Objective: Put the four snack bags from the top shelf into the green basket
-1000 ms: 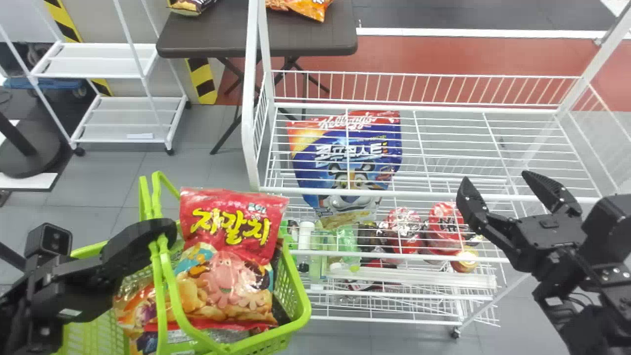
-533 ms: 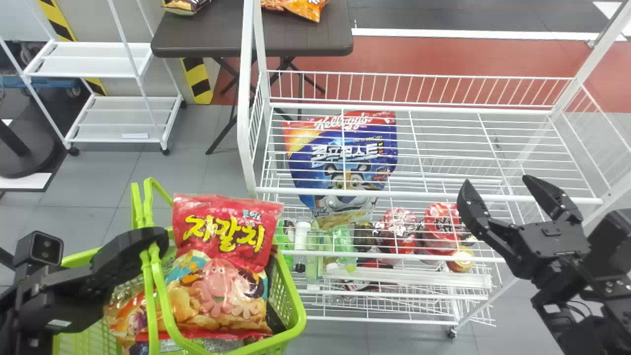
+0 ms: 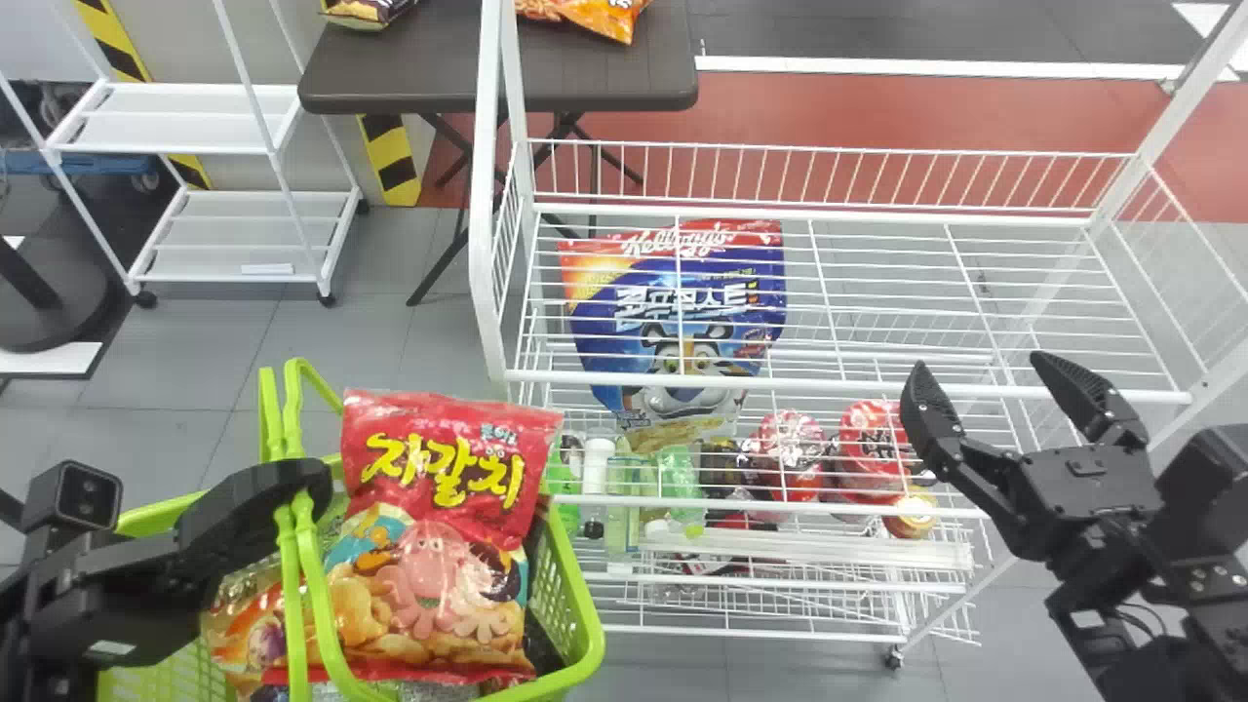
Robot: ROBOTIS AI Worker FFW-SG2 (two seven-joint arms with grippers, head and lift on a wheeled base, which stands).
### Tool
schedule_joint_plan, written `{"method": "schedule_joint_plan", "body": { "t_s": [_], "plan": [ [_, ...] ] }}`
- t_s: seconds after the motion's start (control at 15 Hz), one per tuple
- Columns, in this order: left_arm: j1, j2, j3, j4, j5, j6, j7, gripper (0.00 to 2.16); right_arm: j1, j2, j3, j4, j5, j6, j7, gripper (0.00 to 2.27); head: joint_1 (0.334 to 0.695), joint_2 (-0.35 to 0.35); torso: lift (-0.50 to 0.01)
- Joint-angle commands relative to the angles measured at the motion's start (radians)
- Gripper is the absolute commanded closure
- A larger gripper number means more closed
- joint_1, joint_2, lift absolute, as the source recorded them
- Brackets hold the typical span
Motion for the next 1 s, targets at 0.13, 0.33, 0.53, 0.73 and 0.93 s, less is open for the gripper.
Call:
{"method": "schedule_joint_plan", "body": {
  "t_s": [0.13,0.33,0.53,0.73,0.93],
  "plan": [
    [0.000,0.014,0.000,-0.002,0.001,0.001,-0.011,2.15,0.000,0.001,0.010,0.010,0.009,-0.007,-0.008,0.05,0.695,-0.001,0.000],
    [-0.001,0.014,-0.006,-0.005,0.001,0.001,-0.011,2.15,0.003,0.001,0.009,0.017,0.008,-0.022,-0.010,0.05,0.695,0.003,0.000],
    [0.003,0.013,-0.004,-0.026,0.008,0.001,-0.011,2.15,0.003,0.001,0.009,0.019,0.008,-0.025,-0.014,0.05,0.695,-0.001,0.000],
    [0.010,0.013,-0.003,-0.029,0.015,0.001,-0.011,2.15,0.004,0.001,0.013,0.017,0.008,-0.025,-0.014,0.06,0.695,-0.005,0.000],
    [0.017,0.013,0.000,-0.032,0.019,0.001,-0.011,2.15,0.004,0.001,0.018,0.020,0.008,-0.025,-0.014,0.06,0.695,-0.001,0.000]
  ]
}}
